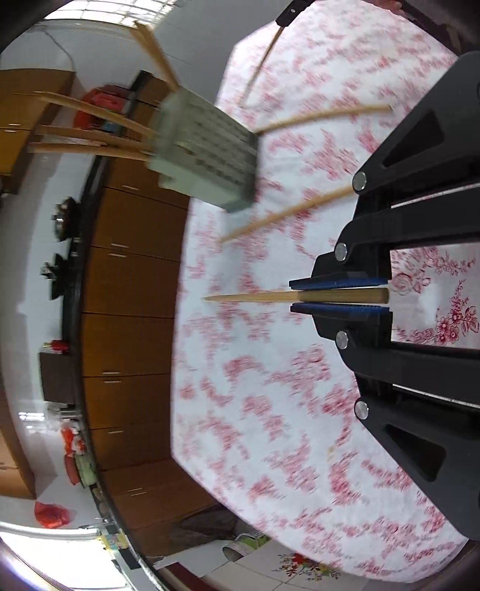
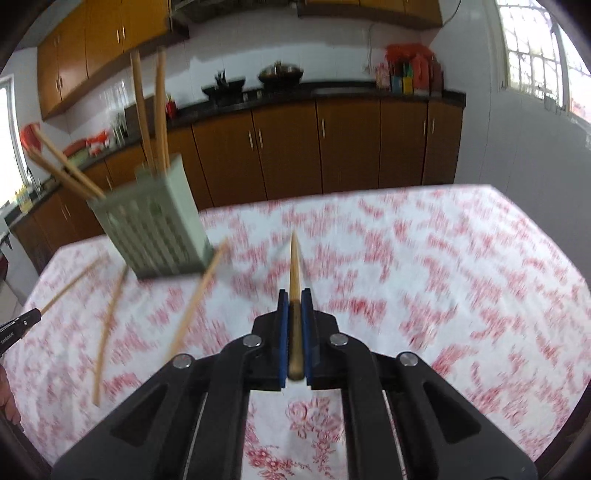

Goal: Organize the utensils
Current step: 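Lift the left tool's chopstick into the holder while the right tool inserts its chopstick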

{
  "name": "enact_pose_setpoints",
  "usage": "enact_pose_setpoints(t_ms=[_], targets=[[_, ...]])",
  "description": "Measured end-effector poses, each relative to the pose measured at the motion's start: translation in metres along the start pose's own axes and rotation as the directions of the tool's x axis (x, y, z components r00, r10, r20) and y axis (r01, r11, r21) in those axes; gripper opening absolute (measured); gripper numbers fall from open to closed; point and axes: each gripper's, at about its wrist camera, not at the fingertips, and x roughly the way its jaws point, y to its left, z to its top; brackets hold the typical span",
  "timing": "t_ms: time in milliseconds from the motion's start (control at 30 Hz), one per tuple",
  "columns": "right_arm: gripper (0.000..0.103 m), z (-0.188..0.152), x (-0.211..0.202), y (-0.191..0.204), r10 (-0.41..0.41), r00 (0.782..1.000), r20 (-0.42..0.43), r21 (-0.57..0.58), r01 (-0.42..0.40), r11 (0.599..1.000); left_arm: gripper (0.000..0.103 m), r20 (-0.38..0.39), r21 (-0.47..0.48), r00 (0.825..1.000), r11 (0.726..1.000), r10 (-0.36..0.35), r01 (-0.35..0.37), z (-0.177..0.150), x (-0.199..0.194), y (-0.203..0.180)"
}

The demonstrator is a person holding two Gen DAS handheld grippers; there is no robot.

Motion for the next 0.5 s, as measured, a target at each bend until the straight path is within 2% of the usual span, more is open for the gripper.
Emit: enact_pose_setpoints(t_ms=[233, 500], targets=[[0.008, 0.035, -0.03, 0.002, 0.008, 0.992, 0.125, -0.007, -0.007, 1.0, 0.007, 0.122, -0.043, 0.991, 0.998, -0.046, 0.052, 0.033, -0.034, 0.005], [0.008, 0.048, -0.042, 0.007, 0.021, 0.984, 0.174, -0.008, -0.02, 1.0, 0.007, 0.208, -0.033, 0.976, 0.997, -0.063, 0.072, 0.058, -0.055, 0.0]])
